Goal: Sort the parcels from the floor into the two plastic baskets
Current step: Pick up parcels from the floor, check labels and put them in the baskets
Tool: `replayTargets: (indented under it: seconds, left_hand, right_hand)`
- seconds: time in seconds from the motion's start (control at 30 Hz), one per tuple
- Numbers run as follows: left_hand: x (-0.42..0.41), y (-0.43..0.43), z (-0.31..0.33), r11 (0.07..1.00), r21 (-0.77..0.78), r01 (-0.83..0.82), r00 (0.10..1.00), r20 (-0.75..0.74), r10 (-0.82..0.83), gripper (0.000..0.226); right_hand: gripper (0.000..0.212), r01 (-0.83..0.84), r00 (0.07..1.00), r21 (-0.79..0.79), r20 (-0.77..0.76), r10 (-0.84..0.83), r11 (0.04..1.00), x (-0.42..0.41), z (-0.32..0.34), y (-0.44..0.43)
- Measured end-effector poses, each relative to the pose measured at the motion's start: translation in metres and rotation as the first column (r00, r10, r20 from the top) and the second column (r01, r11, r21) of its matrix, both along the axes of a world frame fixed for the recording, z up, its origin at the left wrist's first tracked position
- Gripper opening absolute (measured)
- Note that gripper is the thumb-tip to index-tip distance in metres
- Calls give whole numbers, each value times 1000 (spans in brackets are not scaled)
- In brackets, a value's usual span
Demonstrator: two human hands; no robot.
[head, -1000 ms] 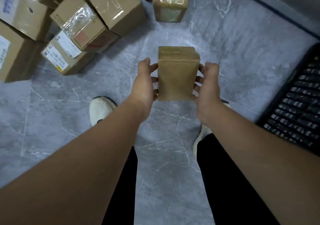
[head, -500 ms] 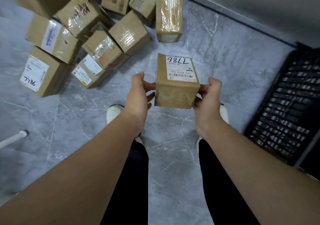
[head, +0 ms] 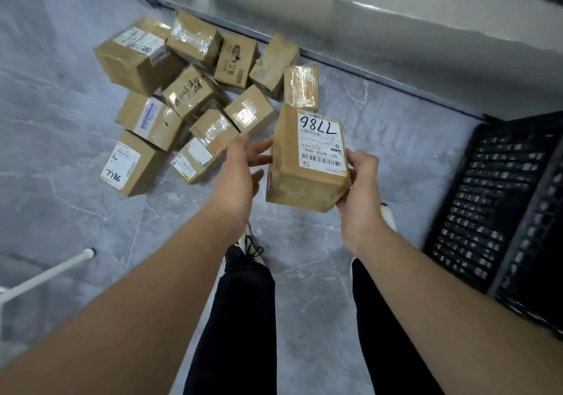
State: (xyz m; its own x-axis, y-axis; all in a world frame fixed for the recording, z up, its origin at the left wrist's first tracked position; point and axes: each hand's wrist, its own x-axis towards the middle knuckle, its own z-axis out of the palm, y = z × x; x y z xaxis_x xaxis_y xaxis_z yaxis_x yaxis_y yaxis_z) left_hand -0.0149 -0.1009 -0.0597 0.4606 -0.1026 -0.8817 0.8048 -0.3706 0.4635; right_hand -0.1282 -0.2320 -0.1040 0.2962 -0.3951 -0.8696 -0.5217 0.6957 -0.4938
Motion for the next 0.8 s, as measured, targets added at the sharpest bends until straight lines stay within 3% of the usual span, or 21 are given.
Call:
replayTargets:
  seconds: [0.43, 0.67, 0.73, 0.8]
  left_hand:
    - [11, -25, 146, 997, -65, -43, 999, -3, 43, 57]
    - [38, -27, 269, 966, -202, 160, 985, 103, -142, 44]
    - [46, -27, 306, 950, -242, 198, 977, 132, -170, 43]
    - [53, -24, 339, 936, -268, 228, 968, 164, -189, 43]
  right_hand:
    - [43, -146, 986, -127, 59, 155, 981, 21, 156, -28]
    - [73, -50, 991, -285, 106, 83, 957, 36, 282, -11]
    - [71, 5, 989, -315, 144, 42, 949, 42, 319, -7]
    - [56, 33, 983, -359, 181, 35, 933, 44, 355, -3]
